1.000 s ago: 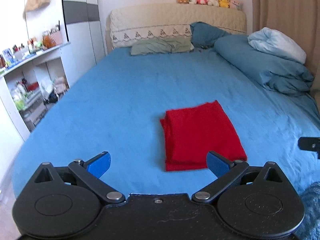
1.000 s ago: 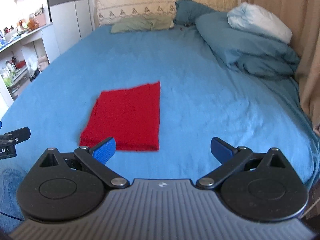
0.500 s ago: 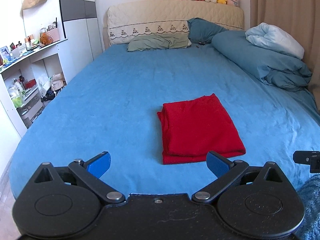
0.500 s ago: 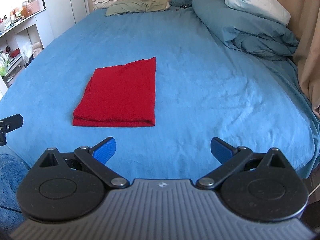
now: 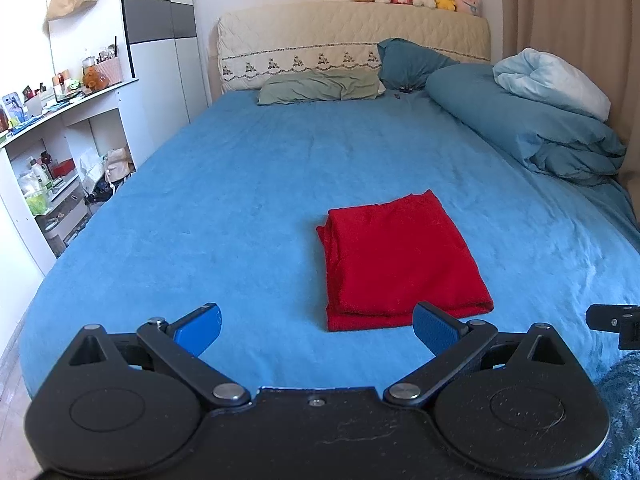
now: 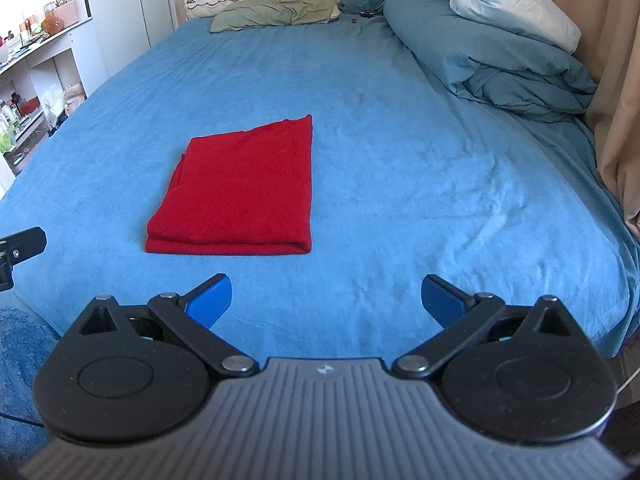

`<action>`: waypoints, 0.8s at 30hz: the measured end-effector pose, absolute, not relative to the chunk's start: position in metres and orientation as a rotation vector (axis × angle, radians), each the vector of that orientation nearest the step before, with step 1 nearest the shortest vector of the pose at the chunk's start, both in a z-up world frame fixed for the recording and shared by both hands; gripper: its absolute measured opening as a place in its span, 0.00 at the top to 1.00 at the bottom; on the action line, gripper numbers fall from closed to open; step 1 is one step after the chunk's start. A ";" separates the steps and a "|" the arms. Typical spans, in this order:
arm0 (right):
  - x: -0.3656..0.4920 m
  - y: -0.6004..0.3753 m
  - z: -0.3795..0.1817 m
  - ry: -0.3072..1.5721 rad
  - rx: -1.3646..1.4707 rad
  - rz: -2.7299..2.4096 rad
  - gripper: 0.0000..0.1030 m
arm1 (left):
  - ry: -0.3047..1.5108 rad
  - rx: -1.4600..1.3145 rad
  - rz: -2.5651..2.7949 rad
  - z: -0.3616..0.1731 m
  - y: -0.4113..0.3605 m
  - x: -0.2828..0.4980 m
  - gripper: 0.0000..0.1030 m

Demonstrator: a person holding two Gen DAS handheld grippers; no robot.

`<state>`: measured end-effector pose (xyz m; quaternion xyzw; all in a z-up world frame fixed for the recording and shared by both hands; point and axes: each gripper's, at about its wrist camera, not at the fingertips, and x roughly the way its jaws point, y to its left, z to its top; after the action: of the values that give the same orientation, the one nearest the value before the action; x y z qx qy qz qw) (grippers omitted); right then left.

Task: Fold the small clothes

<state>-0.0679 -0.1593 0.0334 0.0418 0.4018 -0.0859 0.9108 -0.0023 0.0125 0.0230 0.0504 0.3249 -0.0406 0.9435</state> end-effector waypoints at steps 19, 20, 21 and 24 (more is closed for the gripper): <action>-0.068 -0.155 0.035 0.829 0.091 -0.171 0.00 | 0.658 0.100 -0.080 0.023 0.013 -0.003 0.00; -0.068 -0.154 0.035 0.829 0.094 -0.171 0.00 | 0.659 0.099 -0.081 0.023 0.014 -0.003 0.00; -0.068 -0.154 0.036 0.829 0.095 -0.170 0.00 | 0.658 0.100 -0.082 0.024 0.014 -0.003 0.00; -0.068 -0.154 0.036 0.829 0.094 -0.169 0.00 | 0.659 0.101 -0.082 0.023 0.014 -0.003 0.00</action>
<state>-0.0682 -0.1539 0.0363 0.0454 0.4021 -0.0820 0.9108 -0.0028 0.0141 0.0233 0.0495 0.3231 -0.0401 0.9442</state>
